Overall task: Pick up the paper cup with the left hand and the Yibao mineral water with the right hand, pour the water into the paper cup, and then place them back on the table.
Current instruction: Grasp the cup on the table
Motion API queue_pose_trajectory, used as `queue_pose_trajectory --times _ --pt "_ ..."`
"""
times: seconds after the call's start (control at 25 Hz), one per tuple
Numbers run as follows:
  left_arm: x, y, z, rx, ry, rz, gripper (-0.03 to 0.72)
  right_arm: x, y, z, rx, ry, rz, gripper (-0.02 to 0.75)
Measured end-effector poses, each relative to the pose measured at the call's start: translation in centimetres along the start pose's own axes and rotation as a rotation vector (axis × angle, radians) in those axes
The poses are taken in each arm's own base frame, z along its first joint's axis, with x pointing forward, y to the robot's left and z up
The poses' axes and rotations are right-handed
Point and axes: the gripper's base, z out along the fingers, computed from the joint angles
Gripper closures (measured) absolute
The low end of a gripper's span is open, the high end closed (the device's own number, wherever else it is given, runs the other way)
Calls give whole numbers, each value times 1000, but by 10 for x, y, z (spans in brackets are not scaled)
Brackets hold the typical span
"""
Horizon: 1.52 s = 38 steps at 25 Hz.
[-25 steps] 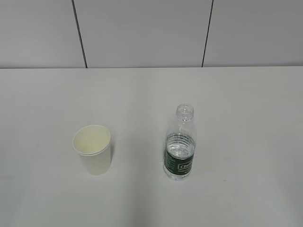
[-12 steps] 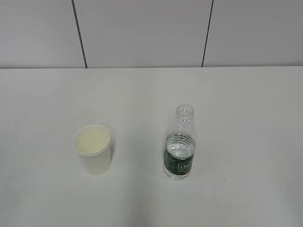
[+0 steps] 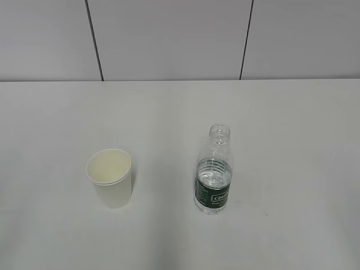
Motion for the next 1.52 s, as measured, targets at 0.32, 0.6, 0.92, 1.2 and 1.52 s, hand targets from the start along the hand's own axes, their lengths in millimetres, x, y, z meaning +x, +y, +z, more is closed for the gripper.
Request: queue_pose_trajectory --times 0.32,0.6,0.92,1.2,1.52 --pt "-38 3 -4 -25 -391 -1 99 0 0 0 0 0 0 146" --pt "-46 8 29 -10 -453 27 101 0 0 0 0 0 0 146" --pt "-45 11 71 -29 -515 34 101 0 0 0 0 0 0 146" --pt "-52 13 106 -39 -464 31 106 0 0 0 0 0 0 146" --pt "-48 15 161 -44 -328 71 113 0 0 0 0 0 0 146"
